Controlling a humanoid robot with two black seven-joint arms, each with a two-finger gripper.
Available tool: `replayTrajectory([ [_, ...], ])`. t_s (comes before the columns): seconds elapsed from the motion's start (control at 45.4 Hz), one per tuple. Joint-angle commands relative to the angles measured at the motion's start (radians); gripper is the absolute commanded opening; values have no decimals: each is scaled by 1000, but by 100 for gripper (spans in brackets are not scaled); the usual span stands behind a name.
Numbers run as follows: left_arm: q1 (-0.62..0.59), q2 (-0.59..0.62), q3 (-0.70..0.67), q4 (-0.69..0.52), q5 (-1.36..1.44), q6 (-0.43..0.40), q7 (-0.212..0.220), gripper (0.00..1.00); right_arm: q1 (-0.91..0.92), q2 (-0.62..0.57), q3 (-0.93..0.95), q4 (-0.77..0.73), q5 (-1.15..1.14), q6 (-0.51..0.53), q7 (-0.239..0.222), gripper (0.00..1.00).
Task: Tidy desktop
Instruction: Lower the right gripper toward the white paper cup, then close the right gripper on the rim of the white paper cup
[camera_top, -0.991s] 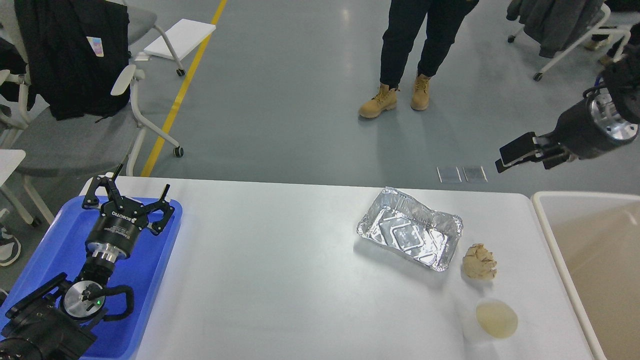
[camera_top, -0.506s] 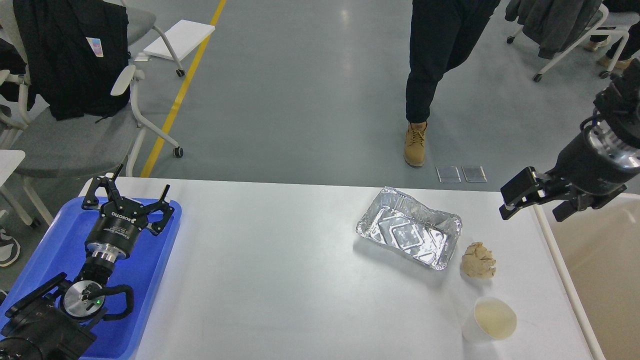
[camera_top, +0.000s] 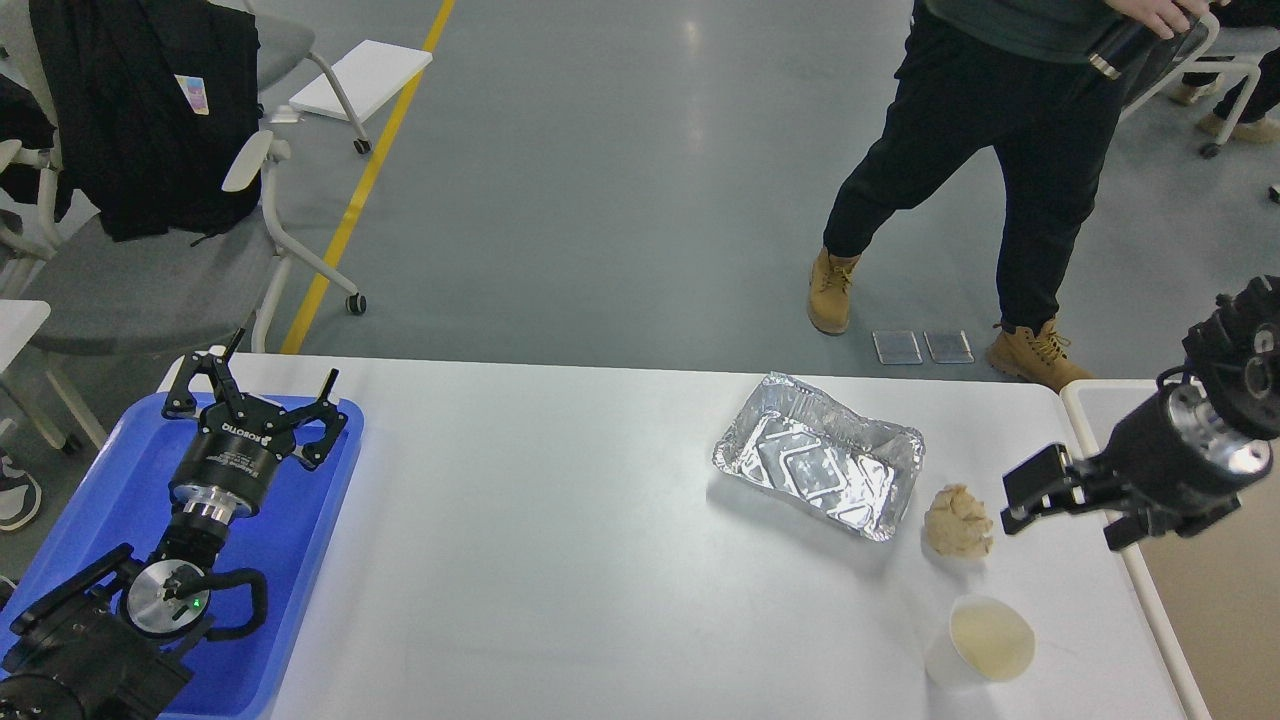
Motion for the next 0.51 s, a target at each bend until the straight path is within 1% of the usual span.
replayTrajectory([
  [0.0,0,0,0,0,0,0,0,99,-146,-1,20,-11,-70,-119,4,100],
  [0.088,0,1,0,0,0,0,0,99,-173,-7,30,-11,-106,-142,4,100],
  [0.308,0,0,0,0,0,0,0,99,-236,-9,33,-31,-106,-208,4,100],
  [0.484,0,1,0,0,0,0,0,99,-337,-4,44,-80,-92,-257,4,100],
])
